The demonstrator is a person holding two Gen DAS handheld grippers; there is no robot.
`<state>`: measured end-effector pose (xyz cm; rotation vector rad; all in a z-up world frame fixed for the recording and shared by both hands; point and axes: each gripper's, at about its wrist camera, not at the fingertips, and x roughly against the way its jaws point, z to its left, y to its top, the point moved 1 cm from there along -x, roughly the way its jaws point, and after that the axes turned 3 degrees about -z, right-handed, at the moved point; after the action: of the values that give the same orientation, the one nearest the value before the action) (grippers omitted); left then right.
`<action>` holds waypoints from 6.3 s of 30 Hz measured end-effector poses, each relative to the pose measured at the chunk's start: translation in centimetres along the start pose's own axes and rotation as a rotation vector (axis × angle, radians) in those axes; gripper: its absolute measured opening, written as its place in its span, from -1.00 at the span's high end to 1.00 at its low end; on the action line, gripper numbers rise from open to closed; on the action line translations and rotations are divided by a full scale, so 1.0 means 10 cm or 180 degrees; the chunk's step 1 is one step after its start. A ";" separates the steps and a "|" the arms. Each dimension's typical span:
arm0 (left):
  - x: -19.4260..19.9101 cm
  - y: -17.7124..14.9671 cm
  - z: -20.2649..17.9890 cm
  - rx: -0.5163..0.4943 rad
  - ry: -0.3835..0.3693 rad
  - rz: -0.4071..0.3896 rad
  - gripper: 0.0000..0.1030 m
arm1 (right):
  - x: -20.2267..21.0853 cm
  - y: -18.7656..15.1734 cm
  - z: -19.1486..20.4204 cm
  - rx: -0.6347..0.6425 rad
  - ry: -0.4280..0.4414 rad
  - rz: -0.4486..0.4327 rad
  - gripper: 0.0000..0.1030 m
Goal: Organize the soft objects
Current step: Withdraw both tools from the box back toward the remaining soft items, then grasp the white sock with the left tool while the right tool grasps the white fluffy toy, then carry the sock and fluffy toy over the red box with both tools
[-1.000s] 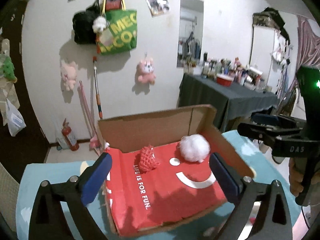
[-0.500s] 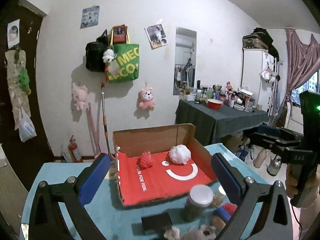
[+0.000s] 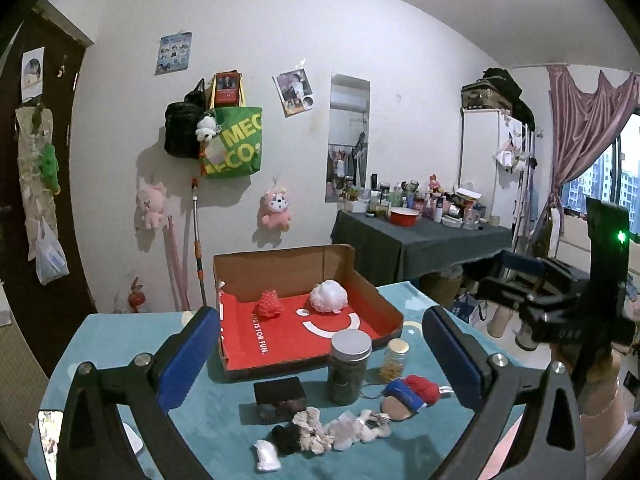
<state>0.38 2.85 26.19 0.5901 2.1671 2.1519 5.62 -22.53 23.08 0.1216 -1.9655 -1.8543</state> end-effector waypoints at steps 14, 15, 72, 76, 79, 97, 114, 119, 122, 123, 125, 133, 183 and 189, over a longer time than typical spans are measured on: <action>0.38 -0.28 -0.24 -0.0066 0.0019 -0.0112 -1.00 | 0.52 -0.21 0.24 0.0042 0.0054 -0.0202 -0.84; 0.39 -0.33 -0.25 -0.0049 0.0032 -0.0109 -1.00 | 0.54 -0.24 0.24 0.0023 0.0051 -0.0206 -0.87; -1.04 -2.09 0.74 0.0283 0.0803 0.1369 -0.95 | -1.15 -1.93 0.35 -0.0623 0.0403 0.1297 -0.92; -1.14 -2.14 0.79 0.0247 0.0755 0.1514 -0.83 | -1.26 -1.93 0.39 -0.0637 0.0468 0.1475 -0.76; -1.18 -2.17 0.83 0.0272 0.0683 0.1592 -0.82 | -1.26 -1.91 0.45 -0.0557 0.0472 0.1532 -0.53; -1.27 -2.15 0.84 0.0200 0.0494 0.1684 0.38 | -1.45 -1.99 0.56 -0.0190 0.0149 0.1662 -0.05; -1.20 -1.72 0.36 0.0077 0.0088 0.1266 0.65 | -1.11 -1.77 0.40 -0.0126 0.0089 0.1178 0.29; -1.20 -1.60 0.24 0.0012 0.0076 0.1152 0.65 | -1.10 -1.76 0.33 -0.0195 0.0114 0.1152 0.29; -1.20 -1.55 0.21 0.0032 0.0014 0.1145 0.65 | -1.07 -1.73 0.28 -0.0220 0.0122 0.1120 0.29; -1.21 -1.55 0.19 0.0043 -0.0018 0.1151 0.65 | -1.06 -1.73 0.27 -0.0220 0.0120 0.1110 0.29; -1.28 -1.59 0.13 0.0094 -0.0160 0.1224 0.65 | -1.05 -1.72 0.24 -0.0240 0.0145 0.1094 0.29; -1.55 -1.83 -0.08 0.0176 -0.0433 0.1489 0.65 | -1.08 -1.79 0.22 -0.0294 0.0222 0.1130 0.29; -1.86 -1.89 1.26 -0.0037 0.0272 0.1950 0.64 | -1.28 -1.67 -0.73 0.0297 -0.0564 0.1236 0.29; -1.96 -1.80 1.29 -0.0276 0.0247 0.1930 0.64 | -1.48 -1.60 -0.79 0.0622 -0.0543 0.1260 0.28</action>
<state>17.82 10.09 3.53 1.3182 2.1085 2.5548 18.25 -26.30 3.98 -0.3546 -2.0975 -1.4582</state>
